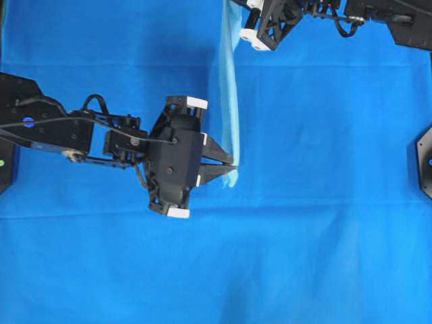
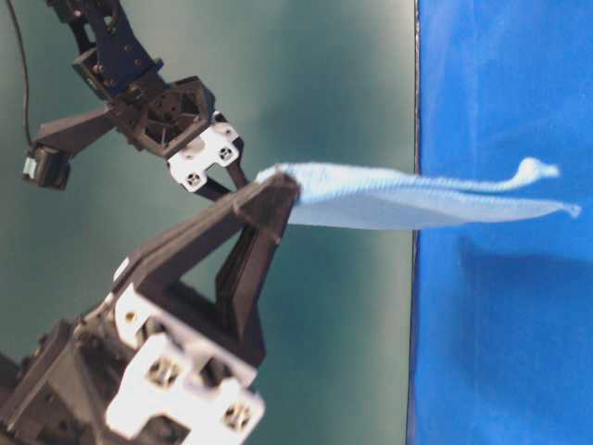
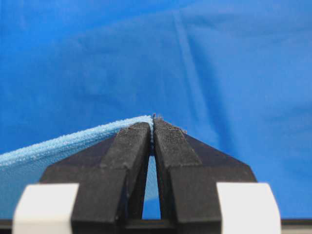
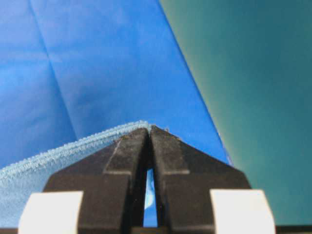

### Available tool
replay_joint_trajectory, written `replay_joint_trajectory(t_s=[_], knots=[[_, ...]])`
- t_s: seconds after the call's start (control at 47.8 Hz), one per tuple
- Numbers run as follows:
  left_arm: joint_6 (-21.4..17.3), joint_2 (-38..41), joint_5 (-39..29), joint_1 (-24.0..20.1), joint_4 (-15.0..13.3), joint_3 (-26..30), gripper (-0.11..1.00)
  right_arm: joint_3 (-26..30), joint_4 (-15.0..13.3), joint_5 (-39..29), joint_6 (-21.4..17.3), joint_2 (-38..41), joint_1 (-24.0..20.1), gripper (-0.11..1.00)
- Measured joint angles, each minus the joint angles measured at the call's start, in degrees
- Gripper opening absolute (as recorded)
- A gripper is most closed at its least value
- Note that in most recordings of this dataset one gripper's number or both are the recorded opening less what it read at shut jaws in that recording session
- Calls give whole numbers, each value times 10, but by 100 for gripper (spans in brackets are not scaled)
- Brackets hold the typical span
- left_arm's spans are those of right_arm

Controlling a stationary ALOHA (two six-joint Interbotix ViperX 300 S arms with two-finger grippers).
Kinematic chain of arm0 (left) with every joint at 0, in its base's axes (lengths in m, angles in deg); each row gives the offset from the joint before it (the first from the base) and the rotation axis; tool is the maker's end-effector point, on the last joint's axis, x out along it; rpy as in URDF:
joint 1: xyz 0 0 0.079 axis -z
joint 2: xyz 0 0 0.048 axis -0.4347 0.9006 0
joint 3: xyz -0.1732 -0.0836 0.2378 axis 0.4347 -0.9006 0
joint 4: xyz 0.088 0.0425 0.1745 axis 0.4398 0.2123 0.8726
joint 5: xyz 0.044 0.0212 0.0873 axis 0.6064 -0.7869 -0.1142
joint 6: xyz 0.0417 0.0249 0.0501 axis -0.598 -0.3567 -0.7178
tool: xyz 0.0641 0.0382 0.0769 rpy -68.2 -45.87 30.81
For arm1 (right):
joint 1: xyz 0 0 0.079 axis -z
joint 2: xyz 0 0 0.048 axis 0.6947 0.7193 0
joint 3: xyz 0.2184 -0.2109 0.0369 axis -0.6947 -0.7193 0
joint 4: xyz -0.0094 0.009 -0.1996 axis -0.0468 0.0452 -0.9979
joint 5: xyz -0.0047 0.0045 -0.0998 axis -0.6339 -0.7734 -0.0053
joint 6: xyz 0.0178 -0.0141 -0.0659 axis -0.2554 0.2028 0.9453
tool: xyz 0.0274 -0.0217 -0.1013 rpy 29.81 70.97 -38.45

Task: Fold the light blue towel.
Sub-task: 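Lift the towel and rotate it so it lies lengthwise front-to-back, then lower the towel strip onto the table and open both grippers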

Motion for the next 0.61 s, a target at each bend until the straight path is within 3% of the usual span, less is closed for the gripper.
replay_joint_trajectory(t_s=[0.209, 0.607], knots=[[-24, 56, 36, 0, 0, 48, 2, -53, 0, -6, -4, -36, 1, 2], [-50, 224, 52, -4, -1, 218, 2, -187, -1, -50, -5, -165, 32, 2]])
